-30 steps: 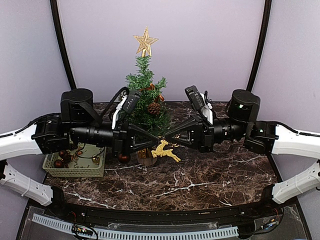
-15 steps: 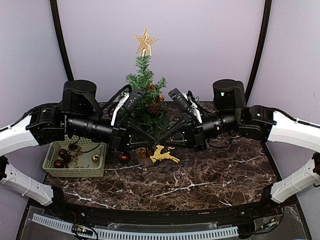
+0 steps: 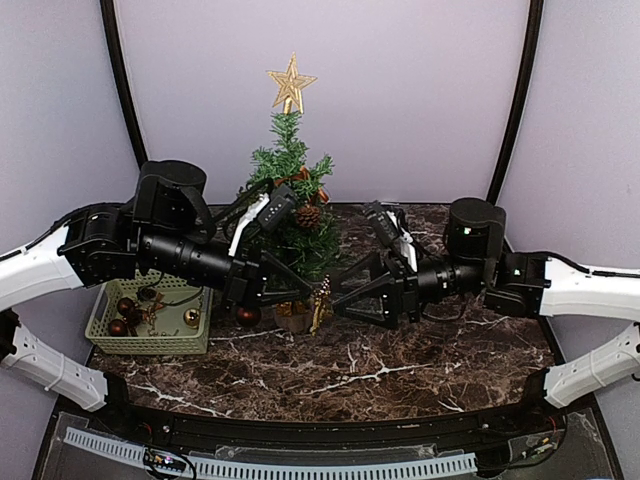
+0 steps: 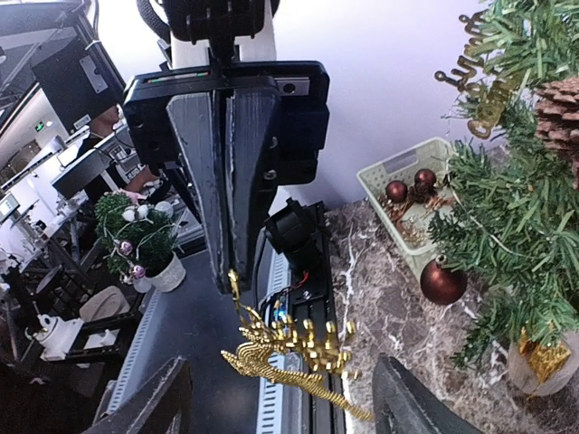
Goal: Decorate the small christmas tree
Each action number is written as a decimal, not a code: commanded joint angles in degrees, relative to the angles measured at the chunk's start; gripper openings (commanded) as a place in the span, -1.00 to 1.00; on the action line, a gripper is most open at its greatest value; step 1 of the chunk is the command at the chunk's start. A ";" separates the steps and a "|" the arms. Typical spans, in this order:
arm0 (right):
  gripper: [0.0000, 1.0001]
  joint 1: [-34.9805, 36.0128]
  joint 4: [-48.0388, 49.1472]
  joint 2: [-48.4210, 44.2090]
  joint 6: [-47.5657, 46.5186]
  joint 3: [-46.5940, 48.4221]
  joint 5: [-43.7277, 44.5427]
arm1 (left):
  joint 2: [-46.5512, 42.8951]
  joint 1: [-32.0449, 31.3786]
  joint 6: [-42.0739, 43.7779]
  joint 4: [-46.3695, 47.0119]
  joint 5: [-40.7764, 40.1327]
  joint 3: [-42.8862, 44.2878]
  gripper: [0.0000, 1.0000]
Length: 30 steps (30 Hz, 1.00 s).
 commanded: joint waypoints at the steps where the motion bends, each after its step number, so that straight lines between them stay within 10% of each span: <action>1: 0.42 0.51 20.78 -2.21 7.59 -7.00 5.32 | -1.21 0.24 -0.16 0.36 0.91 0.65 -1.00; 16: 0.43 2.02 39.70 7.65 15.43 -7.27 -2.26 | -2.44 0.24 -1.13 3.22 2.62 -0.86 -1.00; 30: -0.48 2.11 47.40 10.37 20.81 -7.39 -6.98 | -3.32 0.24 -1.38 3.62 1.59 -1.39 -1.00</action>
